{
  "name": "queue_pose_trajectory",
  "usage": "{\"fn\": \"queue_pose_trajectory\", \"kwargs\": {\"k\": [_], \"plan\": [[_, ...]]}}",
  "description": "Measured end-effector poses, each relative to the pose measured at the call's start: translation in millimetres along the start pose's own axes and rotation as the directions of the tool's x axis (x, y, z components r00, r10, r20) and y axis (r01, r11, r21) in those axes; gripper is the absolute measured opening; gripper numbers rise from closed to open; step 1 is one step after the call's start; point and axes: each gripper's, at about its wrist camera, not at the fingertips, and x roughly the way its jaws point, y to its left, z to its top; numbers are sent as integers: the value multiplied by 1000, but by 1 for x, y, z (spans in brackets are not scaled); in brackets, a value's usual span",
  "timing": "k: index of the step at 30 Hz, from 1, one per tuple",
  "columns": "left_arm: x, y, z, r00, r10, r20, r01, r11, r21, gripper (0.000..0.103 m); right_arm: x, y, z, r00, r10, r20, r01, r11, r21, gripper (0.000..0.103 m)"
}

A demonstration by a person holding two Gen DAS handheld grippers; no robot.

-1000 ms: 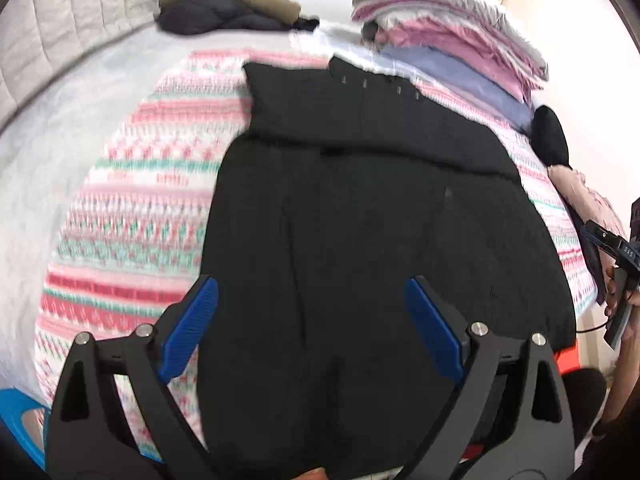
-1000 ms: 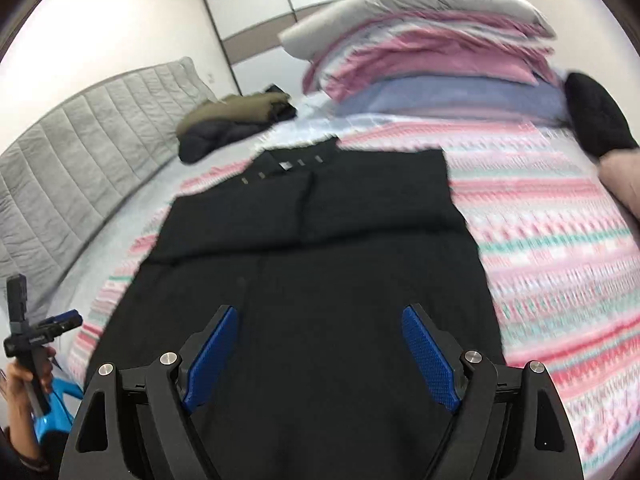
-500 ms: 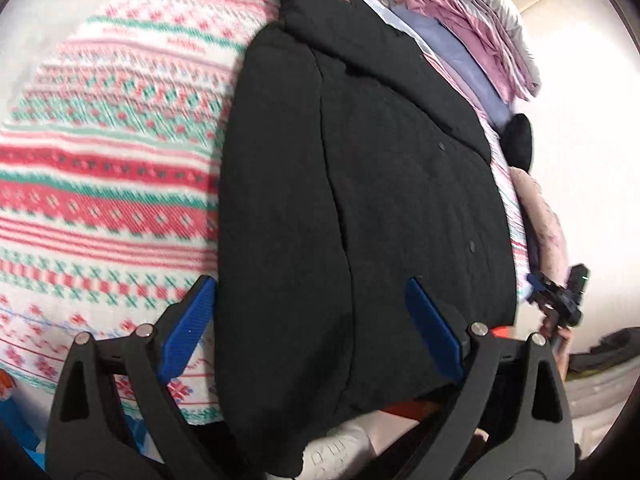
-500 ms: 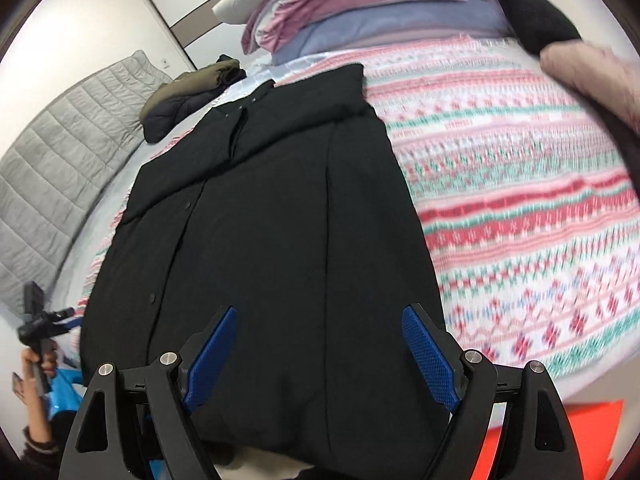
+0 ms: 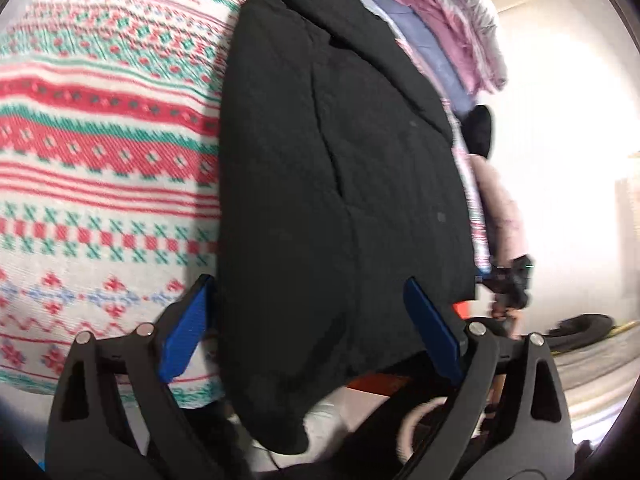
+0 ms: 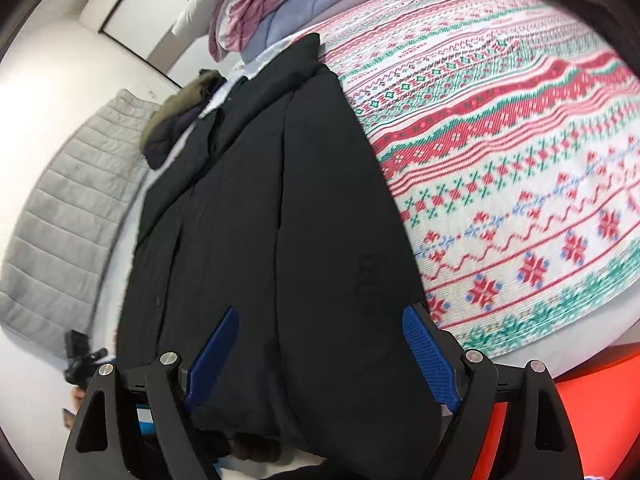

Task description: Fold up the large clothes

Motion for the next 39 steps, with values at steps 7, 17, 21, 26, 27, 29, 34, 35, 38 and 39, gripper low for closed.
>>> {"fn": "queue_pose_trajectory", "kwargs": {"k": [7, 17, 21, 26, 27, 29, 34, 35, 38, 39], "plan": [[9, -4, -8, 994, -90, -56, 90, 996, -1, 75, -8, -11, -22, 993, 121, -5, -121, 991, 53, 62], [22, -30, -15, 995, 54, -81, -47, 995, 90, 35, -6, 35, -37, 978, 199, -62, -204, 974, -96, 6], [17, -45, -14, 998, 61, -26, -58, 994, 97, 23, -30, 55, -23, 978, 206, 31, -200, 969, -148, 5], [22, -50, -17, 981, 194, -11, -190, 970, 155, 42, -45, 39, 1, 996, 30, 86, -19, 992, -122, 20], [21, -46, -17, 977, 211, -16, -206, 967, 149, 47, -45, 34, 3, 997, 6, 78, 3, 994, -112, 34], [17, -38, -17, 979, 202, -25, -196, 969, 147, 49, -39, 18, 3, 996, -66, 53, 71, 993, -96, 60], [14, -25, -21, 979, 192, -61, -183, 974, 136, 49, -25, -18, -3, 987, -162, 8, 162, 986, -45, 66], [15, -26, -22, 978, 198, -62, -188, 971, 145, 49, -22, -23, -8, 990, -143, 0, 143, 989, -34, 66], [22, -34, -27, 975, 208, -73, -193, 966, 172, 49, -19, -14, -17, 994, -109, 1, 109, 990, -88, 68], [26, -38, -29, 976, 200, -86, -183, 967, 177, 49, -18, -11, -19, 994, -105, -10, 104, 990, -97, 68]]}}
